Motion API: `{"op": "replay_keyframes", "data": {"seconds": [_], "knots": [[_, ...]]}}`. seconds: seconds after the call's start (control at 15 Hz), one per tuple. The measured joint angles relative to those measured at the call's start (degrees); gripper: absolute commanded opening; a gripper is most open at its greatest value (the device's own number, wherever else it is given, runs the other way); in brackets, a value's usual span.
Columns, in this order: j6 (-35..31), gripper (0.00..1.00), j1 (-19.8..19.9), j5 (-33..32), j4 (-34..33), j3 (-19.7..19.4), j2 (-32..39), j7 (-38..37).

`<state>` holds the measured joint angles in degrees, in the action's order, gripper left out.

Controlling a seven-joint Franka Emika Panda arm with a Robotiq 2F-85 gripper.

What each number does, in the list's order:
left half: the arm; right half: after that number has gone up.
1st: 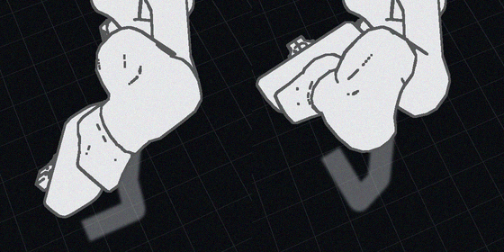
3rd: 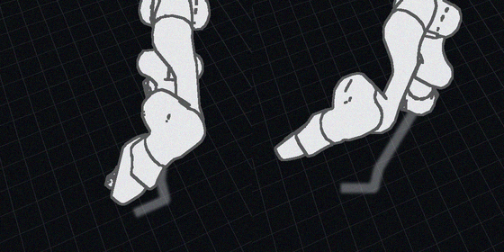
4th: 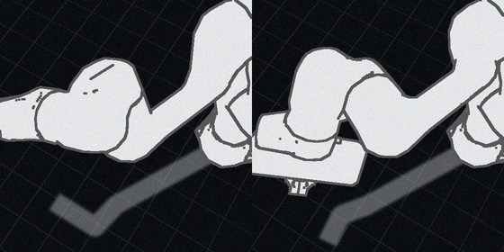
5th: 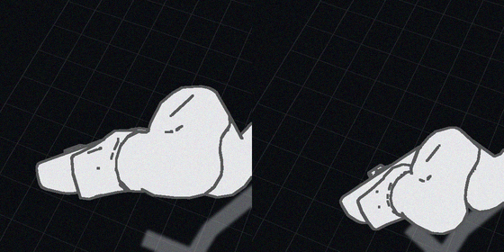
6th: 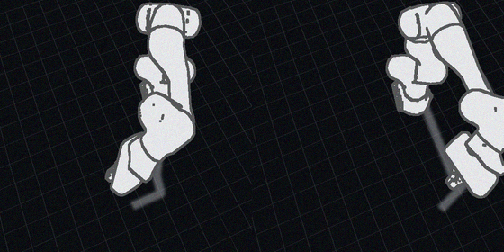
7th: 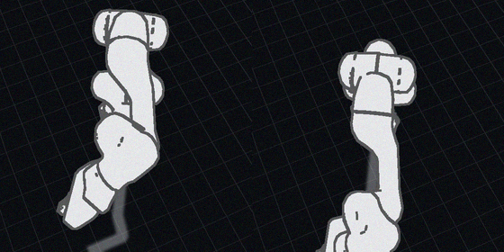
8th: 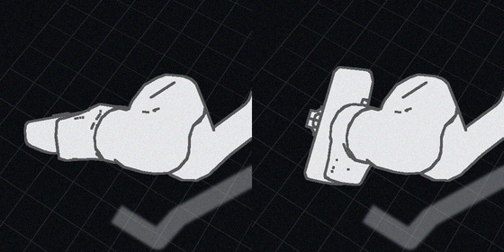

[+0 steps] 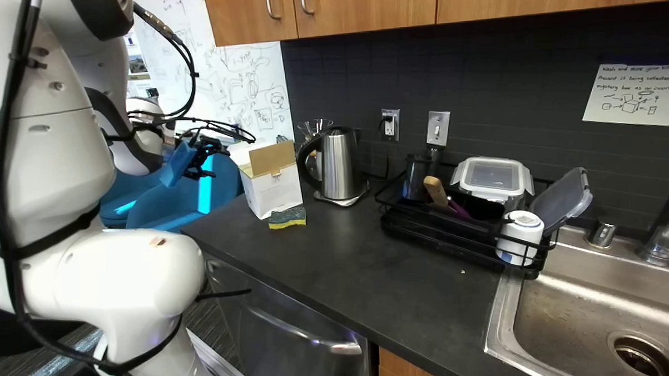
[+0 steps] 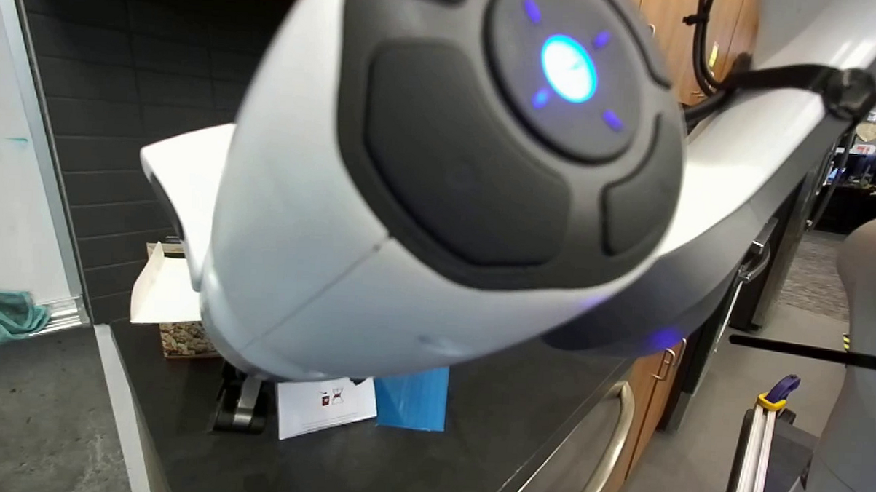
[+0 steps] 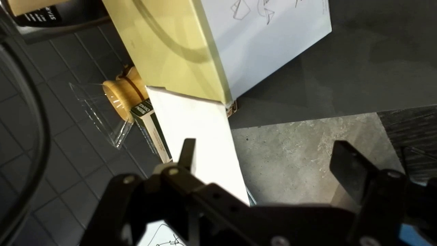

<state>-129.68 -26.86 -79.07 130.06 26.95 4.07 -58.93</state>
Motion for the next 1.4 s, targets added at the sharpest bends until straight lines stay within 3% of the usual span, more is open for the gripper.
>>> {"op": "replay_keyframes", "data": {"seconds": [1.4], "knots": [[-2.8, 1.0, -0.3, 5.2, -3.0, -0.1, 0.0, -0.1]]}}
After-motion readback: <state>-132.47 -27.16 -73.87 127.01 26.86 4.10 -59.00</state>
